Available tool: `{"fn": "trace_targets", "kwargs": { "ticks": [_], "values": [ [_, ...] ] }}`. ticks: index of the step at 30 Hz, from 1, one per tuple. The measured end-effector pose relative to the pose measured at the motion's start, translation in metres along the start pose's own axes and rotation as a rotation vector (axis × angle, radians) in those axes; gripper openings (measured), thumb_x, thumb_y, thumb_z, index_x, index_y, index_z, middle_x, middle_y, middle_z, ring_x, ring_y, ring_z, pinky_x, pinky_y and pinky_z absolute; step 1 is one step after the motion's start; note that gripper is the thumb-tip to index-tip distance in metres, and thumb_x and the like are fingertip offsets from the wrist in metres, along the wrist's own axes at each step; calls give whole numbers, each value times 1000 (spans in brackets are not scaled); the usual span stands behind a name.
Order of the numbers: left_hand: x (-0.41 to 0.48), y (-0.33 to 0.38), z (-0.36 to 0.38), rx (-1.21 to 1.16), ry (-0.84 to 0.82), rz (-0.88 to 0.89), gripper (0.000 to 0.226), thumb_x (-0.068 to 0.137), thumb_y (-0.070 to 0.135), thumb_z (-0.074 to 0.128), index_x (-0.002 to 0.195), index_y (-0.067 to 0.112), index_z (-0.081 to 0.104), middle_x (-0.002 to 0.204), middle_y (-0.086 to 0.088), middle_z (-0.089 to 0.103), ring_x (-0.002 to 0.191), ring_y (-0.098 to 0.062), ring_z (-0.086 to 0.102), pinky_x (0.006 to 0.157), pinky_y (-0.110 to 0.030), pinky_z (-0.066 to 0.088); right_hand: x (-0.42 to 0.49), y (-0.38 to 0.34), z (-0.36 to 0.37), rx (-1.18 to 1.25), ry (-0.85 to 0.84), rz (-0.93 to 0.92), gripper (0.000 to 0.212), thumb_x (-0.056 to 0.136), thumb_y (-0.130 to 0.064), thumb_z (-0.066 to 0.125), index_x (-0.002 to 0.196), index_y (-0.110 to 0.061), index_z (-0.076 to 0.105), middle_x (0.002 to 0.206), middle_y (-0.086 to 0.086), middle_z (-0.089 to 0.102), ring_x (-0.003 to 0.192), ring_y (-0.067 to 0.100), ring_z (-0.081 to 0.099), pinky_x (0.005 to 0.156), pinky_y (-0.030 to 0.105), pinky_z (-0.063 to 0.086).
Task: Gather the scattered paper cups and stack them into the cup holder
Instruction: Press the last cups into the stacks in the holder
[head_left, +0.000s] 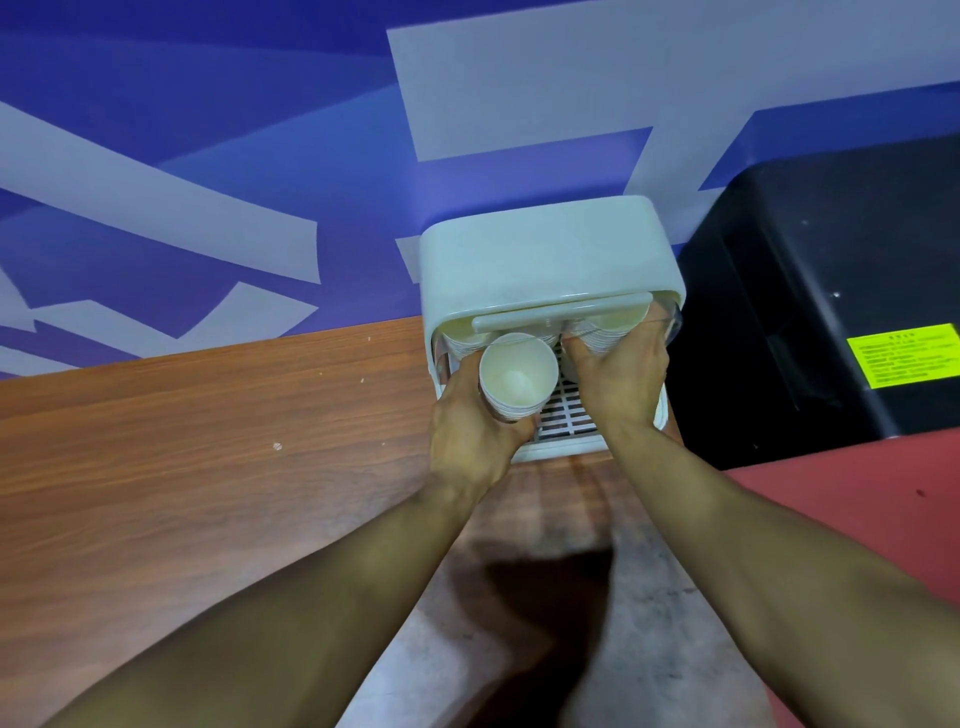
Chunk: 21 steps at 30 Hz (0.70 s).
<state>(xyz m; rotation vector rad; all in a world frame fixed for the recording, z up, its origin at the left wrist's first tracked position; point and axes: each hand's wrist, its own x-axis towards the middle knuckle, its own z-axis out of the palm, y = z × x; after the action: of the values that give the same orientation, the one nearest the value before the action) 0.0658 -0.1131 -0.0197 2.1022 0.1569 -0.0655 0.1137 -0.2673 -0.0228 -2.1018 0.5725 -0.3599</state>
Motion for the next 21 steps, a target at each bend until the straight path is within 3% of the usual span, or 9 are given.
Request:
{"fn": "trace_targets", "kwargs": {
  "ticks": [15,18,21],
  "values": [
    [-1,-2,-1,-4,-22,9,76,65,29,85,131,33,48,121,13,61,113,-8,55,90,-23,46,10,9,5,30,-6,-39,83,72,-18,84,135,-14,31,134,8,43,122,24,48,104,42,44],
    [-1,-2,-2,-11,-26,11,77,65,28,85,132,33,48,121,13,61,113,-8,54,91,-23,46,12,11,1,62,-35,-28,82,71,-15,83,135,-16,31,132,6,44,120,21,49,104,35,44],
    [-1,-3,-2,-22,-29,9,76,65,28,84,132,33,49,121,12,61,114,-8,55,94,-28,48,7,13,0,50,18,-43,82,73,-11,80,138,-12,31,134,9,44,121,21,48,99,18,37]
  ]
}}
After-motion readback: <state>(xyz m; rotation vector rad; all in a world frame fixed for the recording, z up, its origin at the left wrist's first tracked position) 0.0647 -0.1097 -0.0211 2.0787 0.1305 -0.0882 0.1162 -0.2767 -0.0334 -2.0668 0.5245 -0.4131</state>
